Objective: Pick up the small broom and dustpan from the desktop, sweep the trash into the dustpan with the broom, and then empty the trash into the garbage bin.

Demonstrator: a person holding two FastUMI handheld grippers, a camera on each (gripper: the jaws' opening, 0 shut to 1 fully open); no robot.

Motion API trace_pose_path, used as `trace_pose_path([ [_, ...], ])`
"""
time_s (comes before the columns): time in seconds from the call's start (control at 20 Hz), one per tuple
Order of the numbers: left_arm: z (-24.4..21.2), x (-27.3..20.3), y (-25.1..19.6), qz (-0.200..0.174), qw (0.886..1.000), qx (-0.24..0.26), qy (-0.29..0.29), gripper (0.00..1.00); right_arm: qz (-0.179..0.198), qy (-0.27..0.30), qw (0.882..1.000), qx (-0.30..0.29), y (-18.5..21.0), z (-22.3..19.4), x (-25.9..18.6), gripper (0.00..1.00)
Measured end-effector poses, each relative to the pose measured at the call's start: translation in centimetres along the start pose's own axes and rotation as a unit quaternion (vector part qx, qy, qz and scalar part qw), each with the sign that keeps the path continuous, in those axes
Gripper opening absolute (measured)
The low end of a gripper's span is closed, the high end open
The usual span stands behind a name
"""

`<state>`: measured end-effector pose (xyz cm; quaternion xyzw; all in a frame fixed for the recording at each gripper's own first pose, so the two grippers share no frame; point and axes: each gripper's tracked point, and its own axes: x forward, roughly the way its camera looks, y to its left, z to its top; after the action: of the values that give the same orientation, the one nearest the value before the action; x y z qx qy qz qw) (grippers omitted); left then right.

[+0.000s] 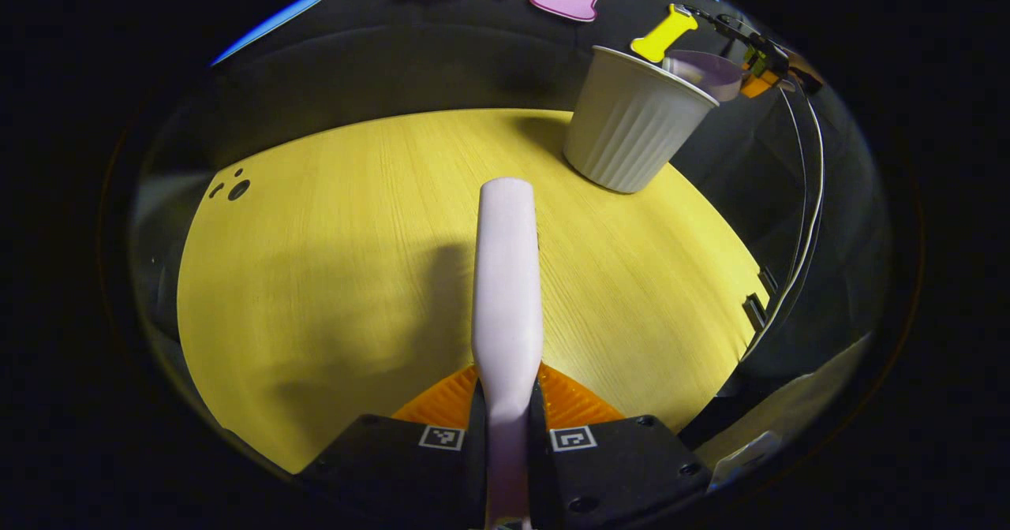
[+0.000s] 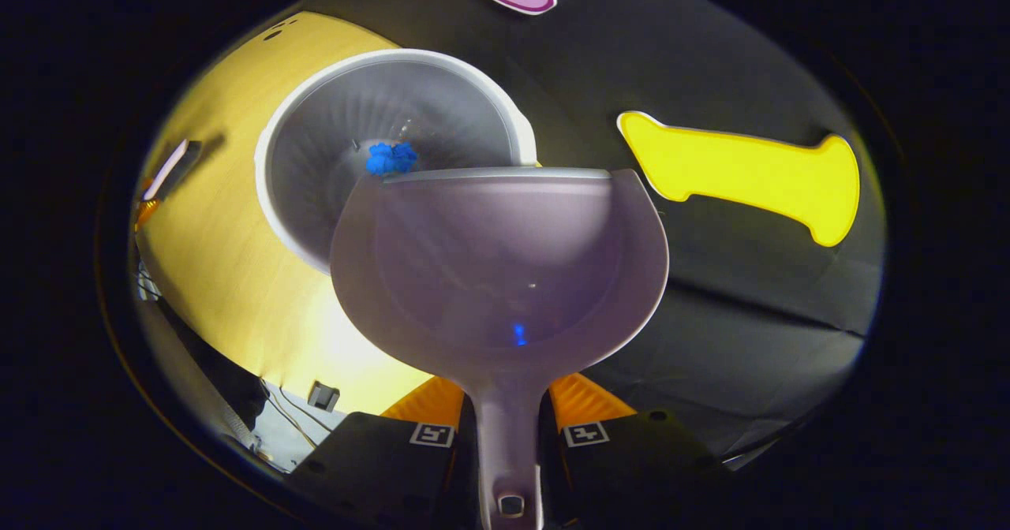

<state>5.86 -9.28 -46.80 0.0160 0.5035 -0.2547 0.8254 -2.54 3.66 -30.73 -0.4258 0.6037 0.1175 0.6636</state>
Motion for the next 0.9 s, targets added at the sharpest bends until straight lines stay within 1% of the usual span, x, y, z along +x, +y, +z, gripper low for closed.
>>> trace_pose_path([
  [0.1, 0.1, -0.3, 0.2, 0.007, 1.0, -0.001, -0.004, 0.25, -0.002, -0.006, 1.0, 0.003, -0.3, 0.0, 0.1, 0.35],
  [0.15, 0.2, -0.4, 0.4, 0.011, 1.0, -0.002, -0.006, 0.25, -0.009, -0.013, 1.0, 0.008, -0.5, -0.1, 0.2, 0.35],
  [0.2, 0.3, -0.5, 0.5, 0.015, 1.0, -0.004, -0.009, 0.25, -0.016, -0.026, 0.999, 0.014, -0.7, -0.1, 0.1, 0.35],
  [0.25, 0.5, -0.8, 0.6, 0.019, 1.0, -0.006, -0.013, 0.25, -0.014, -0.052, 0.998, 0.041, -0.9, 0.0, 0.0, 0.35],
  [0.4, 0.6, -1.6, 1.1, 0.038, 0.999, -0.011, -0.02, 0.25, 0.023, -0.121, 0.986, 0.115, 0.7, -0.2, -1.8, 0.35],
  [0.5, 0.6, -2.2, 1.3, 0.048, 0.999, -0.009, -0.02, 0.27, 0.034, -0.164, 0.975, 0.146, 1.5, -1.0, -3.5, 0.35],
  [0.6, 0.8, -3.0, 1.4, 0.059, 0.998, -0.004, -0.022, 0.25, 0.065, -0.209, 0.959, 0.179, 3.6, -1.9, -6.1, 0.35],
  [0.65, 0.9, -3.4, 1.4, 0.067, 0.997, 0.0, -0.024, 0.25, 0.082, -0.225, 0.953, 0.184, 5.1, -2.4, -7.5, 0.32],
  [0.7, 1.1, -3.8, 1.6, 0.075, 0.997, 0.002, -0.028, 0.25, 0.096, -0.237, 0.949, 0.186, 6.5, -3.0, -8.4, 0.35],
  [0.75, 1.1, -4.1, 1.6, 0.08, 0.996, 0.002, -0.031, 0.25, 0.109, -0.247, 0.945, 0.184, 8.1, -3.7, -8.6, 0.32],
  [0.8, 1.1, -4.4, 1.6, 0.084, 0.996, 0.003, -0.032, 0.25, 0.124, -0.253, 0.942, 0.181, 10.5, -4.4, -9.1, 0.35],
  [0.9, 0.6, -4.7, 1.7, 0.09, 0.996, -0.001, -0.029, 0.25, 0.158, -0.258, 0.937, 0.176, 15.4, -5.2, -9.1, 0.35],
])
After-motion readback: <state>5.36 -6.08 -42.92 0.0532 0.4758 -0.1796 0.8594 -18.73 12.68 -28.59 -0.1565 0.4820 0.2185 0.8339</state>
